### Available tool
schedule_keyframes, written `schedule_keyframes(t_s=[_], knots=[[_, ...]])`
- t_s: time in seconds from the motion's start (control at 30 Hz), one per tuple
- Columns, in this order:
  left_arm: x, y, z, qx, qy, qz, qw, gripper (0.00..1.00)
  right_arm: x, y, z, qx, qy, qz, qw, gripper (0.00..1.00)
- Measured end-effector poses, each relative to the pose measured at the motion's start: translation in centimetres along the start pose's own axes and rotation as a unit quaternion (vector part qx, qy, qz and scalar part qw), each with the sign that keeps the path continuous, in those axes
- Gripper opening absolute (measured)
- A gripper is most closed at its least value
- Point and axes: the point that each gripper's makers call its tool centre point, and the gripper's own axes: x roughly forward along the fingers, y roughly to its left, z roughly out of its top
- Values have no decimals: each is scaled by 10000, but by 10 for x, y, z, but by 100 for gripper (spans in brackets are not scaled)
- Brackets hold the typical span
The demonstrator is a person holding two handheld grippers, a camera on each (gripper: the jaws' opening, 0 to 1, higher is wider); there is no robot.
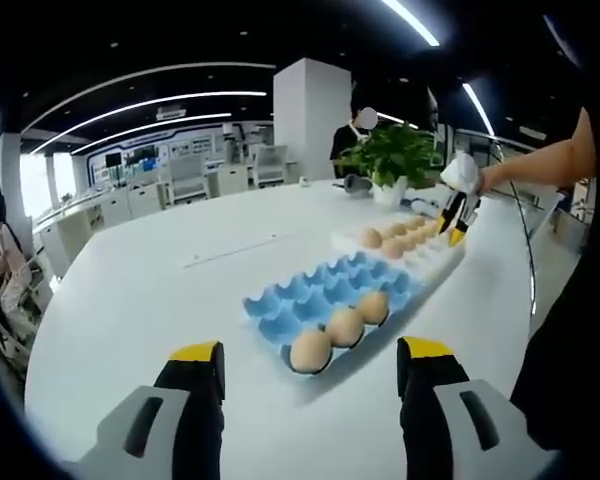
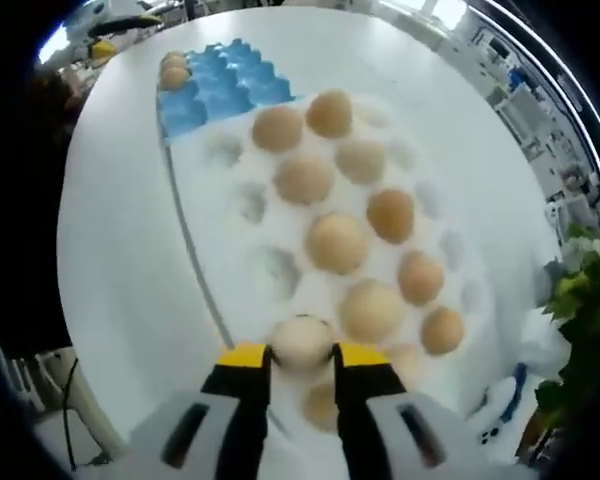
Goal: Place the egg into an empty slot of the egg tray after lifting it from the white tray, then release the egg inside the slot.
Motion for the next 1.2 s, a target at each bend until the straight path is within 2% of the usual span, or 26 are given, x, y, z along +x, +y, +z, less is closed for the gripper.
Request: schedule_keyframes(t_s=[0.27, 0.37, 0.4, 0.43, 0.47, 0.67, 0.73, 0.87, 1.07, 1.2], knots=[[-2, -1, 0, -12, 34, 36, 10000, 69, 5, -2, 1, -271, 183, 399, 9987, 26], [-4, 1, 0, -49, 25, 89, 9999, 68, 6, -2, 2, -209, 341, 366, 9985, 26], [-5, 2, 0, -60, 6, 120, 9999, 68, 5, -3, -1, 43, 488, 329, 9983, 26], [-5, 3, 0, -67, -3, 138, 9999, 68, 6, -3, -1, 65, 501, 340, 9981, 25], [-6, 3, -1, -73, 6, 151, 9999, 68, 5, -3, -1, -46, 463, 363, 9983, 25], [-11, 5, -2, -74, 35, 216, 9997, 68, -2, -5, -4, 199, 269, 452, 9984, 24], [-12, 7, -2, -92, 44, 242, 9997, 68, -9, -3, -2, 309, 180, 509, 9981, 24], [-12, 8, -4, -112, 37, 267, 9996, 68, -28, 0, 3, 237, 19, 626, 9978, 24], [-10, 6, -4, -103, 29, 248, 9996, 68, -31, 10, 8, 230, 2, 751, 9969, 24], [-10, 7, -3, -123, -4, 254, 9996, 68, -32, 11, 8, 115, 73, 676, 9976, 24]])
